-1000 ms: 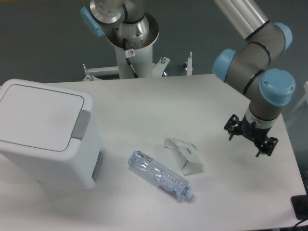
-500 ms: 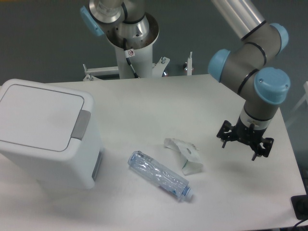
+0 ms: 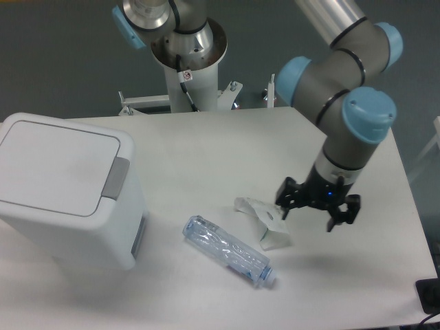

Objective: Open the trash can
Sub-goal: 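Move the gripper over the table to the trash can's grey lid edge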

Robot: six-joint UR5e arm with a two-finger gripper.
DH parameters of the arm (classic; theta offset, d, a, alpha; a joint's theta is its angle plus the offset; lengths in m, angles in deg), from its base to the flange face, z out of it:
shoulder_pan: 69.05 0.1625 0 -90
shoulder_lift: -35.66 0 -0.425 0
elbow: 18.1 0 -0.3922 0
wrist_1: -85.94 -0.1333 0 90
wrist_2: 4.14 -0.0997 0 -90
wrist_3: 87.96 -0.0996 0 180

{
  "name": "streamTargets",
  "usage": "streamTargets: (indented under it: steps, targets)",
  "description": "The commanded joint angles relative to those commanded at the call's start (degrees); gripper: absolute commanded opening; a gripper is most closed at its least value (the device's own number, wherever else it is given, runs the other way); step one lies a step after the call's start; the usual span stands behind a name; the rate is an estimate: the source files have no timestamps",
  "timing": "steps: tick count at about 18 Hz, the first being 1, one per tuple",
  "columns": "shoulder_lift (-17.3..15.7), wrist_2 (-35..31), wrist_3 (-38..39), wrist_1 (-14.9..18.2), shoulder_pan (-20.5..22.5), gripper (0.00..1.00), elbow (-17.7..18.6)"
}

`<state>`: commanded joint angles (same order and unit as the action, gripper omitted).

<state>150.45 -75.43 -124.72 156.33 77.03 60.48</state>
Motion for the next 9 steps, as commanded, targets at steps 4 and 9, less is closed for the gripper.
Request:
streamTargets:
  steps: [4, 9]
  targets:
    - [-2.19, 4.13, 8.18, 0.09, -3.34, 1.0, -0.79]
    - [-5.53, 6.33, 16.0, 0.09, -7.65, 1.0, -0.18]
